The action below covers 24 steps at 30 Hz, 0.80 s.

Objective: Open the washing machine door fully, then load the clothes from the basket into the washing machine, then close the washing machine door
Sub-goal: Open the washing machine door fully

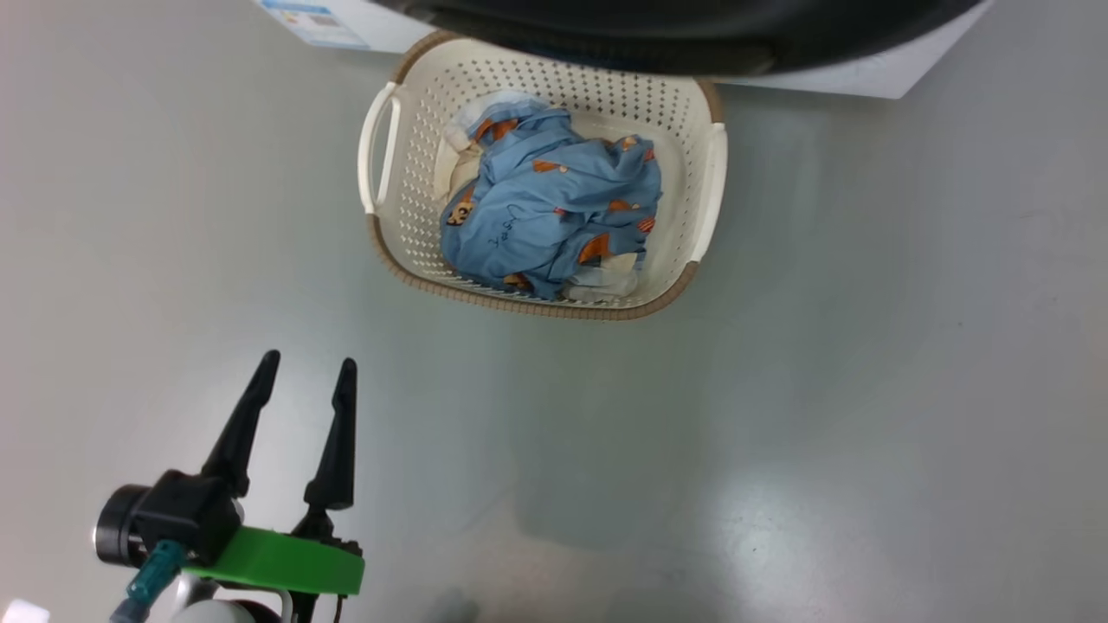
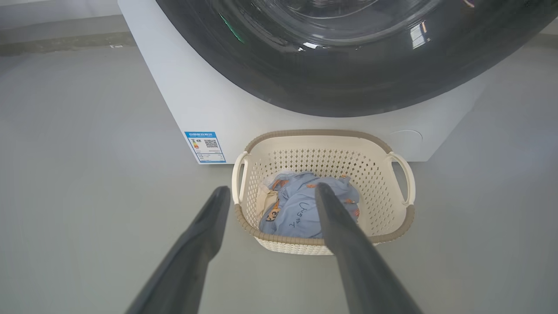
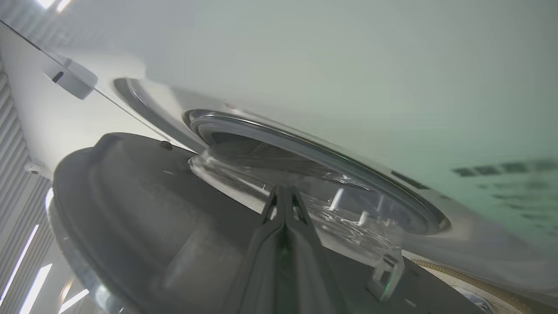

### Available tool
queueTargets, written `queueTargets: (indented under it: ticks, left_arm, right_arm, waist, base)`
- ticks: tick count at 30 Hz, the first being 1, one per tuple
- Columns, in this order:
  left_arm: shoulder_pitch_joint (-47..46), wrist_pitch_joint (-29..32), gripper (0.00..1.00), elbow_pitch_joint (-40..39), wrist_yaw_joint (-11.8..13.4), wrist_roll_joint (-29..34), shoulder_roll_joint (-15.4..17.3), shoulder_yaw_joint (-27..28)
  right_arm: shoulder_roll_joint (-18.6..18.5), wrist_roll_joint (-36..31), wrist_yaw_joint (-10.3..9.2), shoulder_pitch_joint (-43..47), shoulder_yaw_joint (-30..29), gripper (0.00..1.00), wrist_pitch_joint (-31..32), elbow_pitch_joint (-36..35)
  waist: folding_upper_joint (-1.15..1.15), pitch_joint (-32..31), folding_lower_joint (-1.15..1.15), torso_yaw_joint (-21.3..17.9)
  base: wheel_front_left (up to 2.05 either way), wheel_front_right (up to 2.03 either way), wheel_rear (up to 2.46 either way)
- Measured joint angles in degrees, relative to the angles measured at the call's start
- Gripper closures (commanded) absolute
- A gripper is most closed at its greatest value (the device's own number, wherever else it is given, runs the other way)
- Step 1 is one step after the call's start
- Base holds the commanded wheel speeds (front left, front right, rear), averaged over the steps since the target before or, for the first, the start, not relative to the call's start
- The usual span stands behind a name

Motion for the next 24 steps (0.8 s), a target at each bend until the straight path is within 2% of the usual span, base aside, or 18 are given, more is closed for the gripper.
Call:
queueTargets:
  ticks: [10, 16, 24]
  left_arm:
    - [-2.01, 0.00, 0.00, 1.11, -0.01, -0.18, -0.01, 1.23]
    - [-2.00, 0.00, 0.00, 1.90, -0.01, -0.85, 0.00, 2.44]
    - [-1.82, 0.00, 0.00, 3.28, 0.00, -1.58, 0.00, 3.43]
  right_arm:
    - [3.45, 0.30, 0.01, 3.96, 6.70, 1.00, 4.52, -2.01]
    - [4.70, 0.49, 0.01, 8.27, 10.21, 1.00, 6.44, -4.41]
    - [8.16, 0.63, 0.01, 14.71, 15.97, 1.00, 7.81, -8.42]
  waist:
    - [0.00, -3.07, 0.00, -2.74]
    - [0.00, -5.67, 0.00, -4.05]
    - [0.00, -10.09, 0.00, -4.95]
  base:
    - [0.00, 0.00, 0.00]
    - [0.00, 0.00, 0.00]
    - [0.00, 0.00, 0.00]
